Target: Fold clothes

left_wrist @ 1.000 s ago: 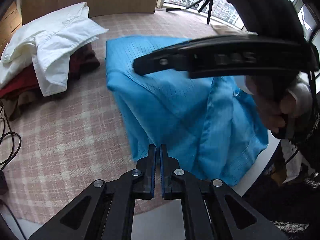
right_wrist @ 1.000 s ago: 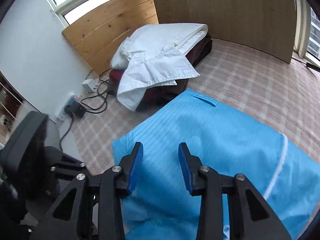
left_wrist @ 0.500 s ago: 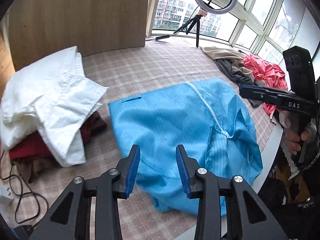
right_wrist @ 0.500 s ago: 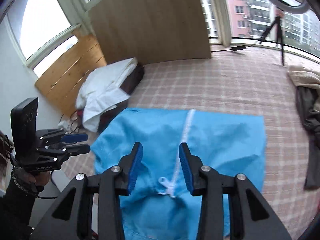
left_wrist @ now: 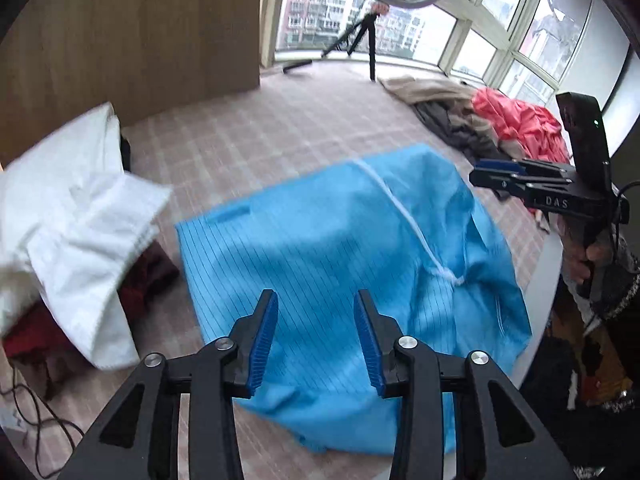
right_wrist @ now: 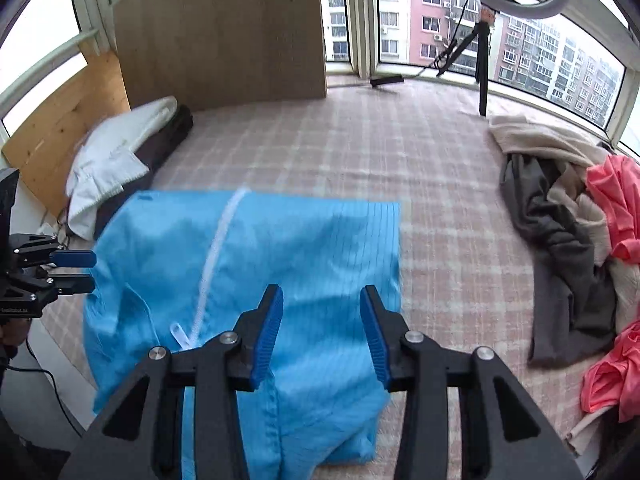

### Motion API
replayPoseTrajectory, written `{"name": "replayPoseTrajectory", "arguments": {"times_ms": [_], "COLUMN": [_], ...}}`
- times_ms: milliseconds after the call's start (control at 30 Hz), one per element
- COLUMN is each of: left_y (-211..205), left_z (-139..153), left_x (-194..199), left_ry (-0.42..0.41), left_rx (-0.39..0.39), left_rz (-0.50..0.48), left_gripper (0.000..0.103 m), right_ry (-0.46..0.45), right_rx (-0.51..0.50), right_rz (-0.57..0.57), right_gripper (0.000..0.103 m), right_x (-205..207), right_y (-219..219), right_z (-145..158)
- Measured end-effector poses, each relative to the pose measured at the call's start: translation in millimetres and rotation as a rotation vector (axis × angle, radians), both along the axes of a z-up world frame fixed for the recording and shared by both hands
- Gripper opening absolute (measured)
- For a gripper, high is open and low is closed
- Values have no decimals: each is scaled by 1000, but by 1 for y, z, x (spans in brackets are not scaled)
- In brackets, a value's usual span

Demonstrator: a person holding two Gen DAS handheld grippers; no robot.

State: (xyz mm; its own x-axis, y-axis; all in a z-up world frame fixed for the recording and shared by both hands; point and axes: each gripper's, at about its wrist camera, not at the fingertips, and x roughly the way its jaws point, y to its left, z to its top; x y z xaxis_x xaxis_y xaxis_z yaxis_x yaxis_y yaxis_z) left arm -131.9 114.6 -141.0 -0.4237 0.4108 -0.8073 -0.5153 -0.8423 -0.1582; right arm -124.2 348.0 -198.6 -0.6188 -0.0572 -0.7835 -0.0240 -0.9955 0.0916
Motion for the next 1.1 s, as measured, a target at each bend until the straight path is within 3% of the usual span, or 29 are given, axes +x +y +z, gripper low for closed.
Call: {"name": "replayPoseTrajectory", "arguments": {"times_ms": [67, 133, 233, 300, 400, 500, 667, 767, 900, 967, 1100], "left_y": [4, 16, 40, 48, 45, 32, 8, 4, 18, 22, 12], "left_z": [-1, -19, -61, -72, -69, -57, -37, -45, -78, -79, -58], "left_x": [-22, -45, -59, -56, -50, -49, -20, -2, 0, 1, 3], "left_ry": [26, -14, -70, -51, -38, -73, -43, -38, -54, -33, -39], "left_rx": [22, 33, -70, -89, -75, -43, -21, -41, -122, -139, -76], "left_rz": [49, 75, 79, 78, 80, 105, 185, 204, 177, 179, 216], "left_gripper": [44, 45, 46, 48, 49, 49, 50, 59, 61, 62, 61], "right_ry": [38, 52, -42, -85, -53, -75, -69, -77, -165, -148, -141], "right_rx": [5, 20, 26, 23, 45, 79, -14, -16, 6, 64, 83], "right_rz": [0, 1, -18, -27, 3, 35, -21, -83, -100, -95, -112], "right_gripper": [44, 51, 52, 53, 60, 61, 61, 67, 69, 70, 70], "right_x": [-21, -45, -68, -73, -69, -66, -30, -14, -16, -17, -12], "right_y": [-7, -14, -15, -13, -15, -18, 3, 7, 2, -4, -4], "right_z": [3, -3, -36, -57, -69, -63, -40, -44, -74, -73, -61]}}
